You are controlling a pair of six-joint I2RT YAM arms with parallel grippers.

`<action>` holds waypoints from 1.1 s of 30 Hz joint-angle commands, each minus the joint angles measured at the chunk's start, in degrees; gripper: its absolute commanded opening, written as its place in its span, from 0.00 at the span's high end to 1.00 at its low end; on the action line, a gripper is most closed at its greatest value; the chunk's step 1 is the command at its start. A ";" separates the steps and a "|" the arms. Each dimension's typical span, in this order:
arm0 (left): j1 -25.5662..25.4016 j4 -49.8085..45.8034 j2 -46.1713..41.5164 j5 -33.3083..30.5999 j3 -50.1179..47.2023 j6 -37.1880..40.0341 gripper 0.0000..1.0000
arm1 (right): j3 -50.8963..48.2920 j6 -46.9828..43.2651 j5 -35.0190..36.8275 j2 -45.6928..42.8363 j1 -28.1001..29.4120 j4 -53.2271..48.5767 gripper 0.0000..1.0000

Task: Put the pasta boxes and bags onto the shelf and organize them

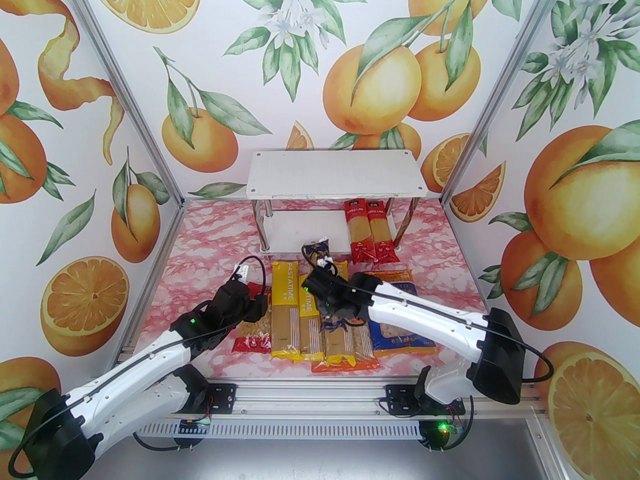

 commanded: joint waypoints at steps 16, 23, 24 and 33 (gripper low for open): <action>0.40 0.45 2.84 0.28 4.29 1.48 0.31 | 18.87 -19.04 7.81 20.03 -17.45 15.69 1.00; 0.45 0.11 4.09 -0.10 5.07 2.03 0.31 | 23.42 -19.04 7.39 23.97 -21.21 17.65 1.00; 0.48 0.13 4.52 -0.01 5.30 2.04 0.31 | 23.99 -18.87 7.15 24.47 -21.69 17.63 1.00; 0.45 -0.04 6.97 0.30 7.16 2.86 0.31 | 25.38 -17.88 5.34 29.27 -24.70 18.86 1.00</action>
